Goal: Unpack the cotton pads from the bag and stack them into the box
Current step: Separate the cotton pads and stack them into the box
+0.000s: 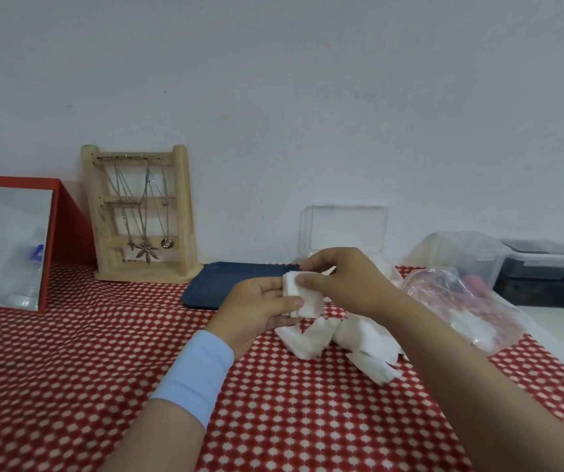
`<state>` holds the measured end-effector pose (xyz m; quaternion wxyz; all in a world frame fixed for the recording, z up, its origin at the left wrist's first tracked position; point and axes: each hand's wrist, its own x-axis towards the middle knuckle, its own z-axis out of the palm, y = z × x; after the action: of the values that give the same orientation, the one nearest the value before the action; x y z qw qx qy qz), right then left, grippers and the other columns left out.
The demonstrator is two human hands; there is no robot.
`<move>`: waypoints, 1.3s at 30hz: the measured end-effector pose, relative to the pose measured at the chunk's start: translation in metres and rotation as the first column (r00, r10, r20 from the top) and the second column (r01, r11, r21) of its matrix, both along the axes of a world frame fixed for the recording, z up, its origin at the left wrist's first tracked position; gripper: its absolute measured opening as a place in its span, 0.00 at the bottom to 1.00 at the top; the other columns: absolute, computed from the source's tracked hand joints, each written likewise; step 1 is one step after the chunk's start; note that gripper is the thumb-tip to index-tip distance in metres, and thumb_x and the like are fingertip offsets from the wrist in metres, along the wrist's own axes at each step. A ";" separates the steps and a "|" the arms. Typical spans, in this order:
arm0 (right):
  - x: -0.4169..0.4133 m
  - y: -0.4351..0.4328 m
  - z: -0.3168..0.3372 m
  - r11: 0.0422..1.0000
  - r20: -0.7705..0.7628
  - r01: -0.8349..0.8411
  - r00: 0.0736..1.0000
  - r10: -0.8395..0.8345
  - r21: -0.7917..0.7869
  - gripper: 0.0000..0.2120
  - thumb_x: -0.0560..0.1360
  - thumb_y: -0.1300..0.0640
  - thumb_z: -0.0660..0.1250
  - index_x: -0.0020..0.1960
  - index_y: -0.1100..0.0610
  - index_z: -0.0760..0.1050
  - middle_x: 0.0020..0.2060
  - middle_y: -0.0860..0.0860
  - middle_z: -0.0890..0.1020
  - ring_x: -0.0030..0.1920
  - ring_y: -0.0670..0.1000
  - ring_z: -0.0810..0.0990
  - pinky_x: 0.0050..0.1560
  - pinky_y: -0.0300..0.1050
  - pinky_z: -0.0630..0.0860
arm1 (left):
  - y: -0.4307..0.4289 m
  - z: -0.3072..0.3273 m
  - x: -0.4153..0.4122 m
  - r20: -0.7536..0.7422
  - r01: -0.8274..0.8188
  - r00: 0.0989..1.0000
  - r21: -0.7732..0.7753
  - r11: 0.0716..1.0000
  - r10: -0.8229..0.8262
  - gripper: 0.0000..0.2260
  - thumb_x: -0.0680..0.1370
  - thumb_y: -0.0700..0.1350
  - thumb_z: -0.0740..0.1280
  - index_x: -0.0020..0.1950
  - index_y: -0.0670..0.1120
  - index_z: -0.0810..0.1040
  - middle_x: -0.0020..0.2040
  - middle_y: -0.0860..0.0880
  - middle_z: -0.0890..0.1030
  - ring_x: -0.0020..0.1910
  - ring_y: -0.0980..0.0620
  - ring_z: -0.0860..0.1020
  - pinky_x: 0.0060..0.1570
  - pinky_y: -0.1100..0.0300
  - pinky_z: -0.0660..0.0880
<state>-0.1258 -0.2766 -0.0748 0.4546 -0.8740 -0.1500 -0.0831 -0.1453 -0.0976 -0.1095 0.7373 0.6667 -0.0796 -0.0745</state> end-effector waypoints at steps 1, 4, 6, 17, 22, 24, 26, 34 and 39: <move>0.000 -0.002 0.001 1.000 -0.042 0.001 0.999 -0.001 -0.001 0.09 0.74 0.51 0.76 0.53 0.51 0.83 0.44 0.43 0.85 0.43 0.40 0.83 0.42 0.33 0.75 | 0.001 0.000 0.000 -0.004 -0.001 1.000 -0.004 1.000 0.001 0.13 0.77 0.34 0.72 0.61 0.40 0.81 0.53 0.42 0.87 0.53 0.46 0.86 0.50 0.56 0.84; -0.003 -0.009 0.008 0.997 -0.182 -0.045 0.982 0.056 0.064 0.11 0.73 0.55 0.77 0.54 0.54 0.84 0.40 0.46 0.86 0.35 0.42 0.83 0.34 0.32 0.75 | 0.004 0.000 0.001 -0.036 0.013 0.999 -0.041 0.999 -0.014 0.11 0.78 0.33 0.70 0.59 0.42 0.81 0.53 0.42 0.87 0.53 0.46 0.86 0.47 0.58 0.84; -0.006 -0.014 0.012 0.992 -0.224 -0.062 0.971 0.085 0.109 0.09 0.72 0.59 0.78 0.52 0.57 0.84 0.35 0.46 0.85 0.30 0.43 0.81 0.30 0.33 0.74 | 0.005 -0.001 0.002 -0.054 0.018 0.998 -0.059 0.998 -0.022 0.09 0.79 0.35 0.68 0.58 0.42 0.81 0.53 0.42 0.87 0.53 0.45 0.86 0.48 0.57 0.84; -0.008 0.006 0.007 0.988 -0.171 0.150 0.973 -0.154 -0.038 0.31 0.66 0.38 0.78 0.61 0.48 0.69 0.47 0.47 0.83 0.42 0.47 0.84 0.37 0.40 0.75 | 0.003 0.000 0.004 -0.106 -0.068 0.993 -0.149 0.986 0.053 0.09 0.81 0.37 0.67 0.61 0.40 0.81 0.53 0.41 0.87 0.52 0.46 0.87 0.44 0.60 0.84; -0.007 -0.003 0.009 0.994 -0.284 0.101 0.955 -0.083 0.050 0.20 0.70 0.55 0.80 0.58 0.52 0.77 0.43 0.53 0.87 0.32 0.47 0.83 0.27 0.38 0.74 | 0.005 -0.001 0.005 -0.129 -0.066 0.991 -0.192 0.979 0.042 0.10 0.81 0.36 0.66 0.62 0.39 0.80 0.53 0.40 0.87 0.50 0.46 0.87 0.43 0.60 0.84; -0.009 -0.004 0.011 0.988 -0.318 0.071 0.948 -0.025 0.135 0.16 0.72 0.55 0.78 0.57 0.53 0.78 0.43 0.53 0.87 0.33 0.49 0.84 0.32 0.42 0.77 | 0.004 -0.002 0.007 -0.131 -0.054 0.991 -0.220 0.974 0.025 0.10 0.81 0.37 0.66 0.62 0.39 0.80 0.54 0.41 0.87 0.52 0.46 0.86 0.46 0.58 0.84; -0.009 -0.002 0.010 0.978 -0.336 0.044 0.941 0.027 0.203 0.14 0.73 0.56 0.77 0.57 0.53 0.78 0.42 0.53 0.87 0.33 0.49 0.85 0.33 0.43 0.79 | 0.003 -0.002 0.007 -0.110 -0.026 0.994 -0.214 0.977 0.002 0.12 0.80 0.38 0.69 0.63 0.40 0.80 0.55 0.42 0.86 0.54 0.46 0.86 0.48 0.58 0.84; 0.001 -0.004 -0.010 0.734 0.130 0.050 0.990 0.053 -0.677 0.15 0.80 0.59 0.65 0.62 0.44 0.80 0.61 0.41 0.82 0.58 0.46 0.79 0.65 0.44 0.72 | 0.011 -0.011 0.015 -0.026 -0.280 0.960 -0.046 0.959 0.279 0.15 0.75 0.30 0.73 0.56 0.46 0.80 0.53 0.46 0.86 0.53 0.49 0.85 0.46 0.60 0.83; 0.000 0.000 -0.019 0.501 -0.056 -0.136 0.984 0.172 -0.854 0.26 0.79 0.63 0.66 0.71 0.40 0.73 0.66 0.43 0.78 0.65 0.52 0.73 0.66 0.44 0.63 | 0.012 -0.014 0.018 -0.026 -0.312 0.950 -0.065 0.948 0.311 0.13 0.76 0.31 0.71 0.54 0.48 0.80 0.53 0.47 0.85 0.53 0.48 0.85 0.48 0.58 0.83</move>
<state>-0.1254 -0.2762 -0.0938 -0.0310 -0.9657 -0.2566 0.0263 -0.1277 -0.0855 -0.1238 0.7628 0.6446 0.0301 0.0404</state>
